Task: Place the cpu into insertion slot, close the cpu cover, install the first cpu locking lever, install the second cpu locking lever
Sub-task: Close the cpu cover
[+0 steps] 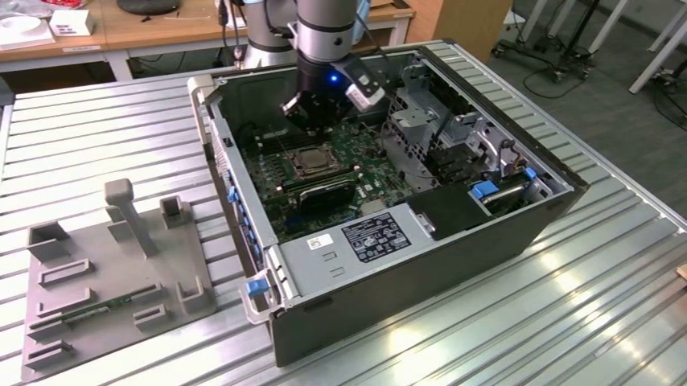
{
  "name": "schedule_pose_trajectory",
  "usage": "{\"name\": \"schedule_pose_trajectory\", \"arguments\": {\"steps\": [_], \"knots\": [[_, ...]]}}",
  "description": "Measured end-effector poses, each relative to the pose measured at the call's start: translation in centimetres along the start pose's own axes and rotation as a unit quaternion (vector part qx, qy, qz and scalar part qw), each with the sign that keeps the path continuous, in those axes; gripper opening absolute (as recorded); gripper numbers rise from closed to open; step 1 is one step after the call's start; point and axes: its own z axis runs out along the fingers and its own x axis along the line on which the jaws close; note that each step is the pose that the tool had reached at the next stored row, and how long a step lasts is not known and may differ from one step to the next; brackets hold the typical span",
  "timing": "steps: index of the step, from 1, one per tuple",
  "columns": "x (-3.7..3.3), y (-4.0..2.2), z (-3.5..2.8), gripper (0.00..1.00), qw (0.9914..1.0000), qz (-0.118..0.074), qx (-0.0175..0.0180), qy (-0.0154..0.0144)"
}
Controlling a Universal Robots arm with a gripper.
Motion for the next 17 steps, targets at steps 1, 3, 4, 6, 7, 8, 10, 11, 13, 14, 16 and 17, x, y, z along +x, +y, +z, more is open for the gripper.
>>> {"name": "schedule_pose_trajectory", "arguments": {"steps": [1, 3, 4, 6, 7, 8, 10, 11, 13, 14, 16, 17], "knots": [[0.07, 0.0, 0.0, 0.1, 1.0, 0.0, 0.0, 0.0], [0.1, 0.0, 0.0, 0.1, 1.0, 0.0, 0.0, -0.0001], [0.13, 0.0, -0.01, 0.1, 1.0, 0.0, 0.0, 0.0], [0.15, 0.0, -0.01, 0.1, 1.0, 0.0, 0.0001, 0.0], [0.16, 0.0, -0.01, 0.1, 1.0, 0.0, 0.0, -0.0001], [0.16, 0.0, -0.01, 0.1, 1.0, 0.0, 0.0, 0.0], [0.2, 0.0, 0.0, 0.1, 1.0, 0.0, 0.0, 0.0], [0.22, 0.0, 0.02, 0.1, 1.0, 0.0, 0.0, 0.0], [0.28, 0.0, 0.08, 0.1, 1.0, 0.0, 0.0, -0.0001], [0.33, -0.01, 0.11, 0.1, 1.0, 0.0, 0.0001, 0.0], [0.49, -0.01, 0.19, 0.1, 1.0, 0.0, 0.0, -0.0001], [0.59, -0.01, 0.22, 0.1, 1.0, 0.0, 0.0001, 0.0]]}}
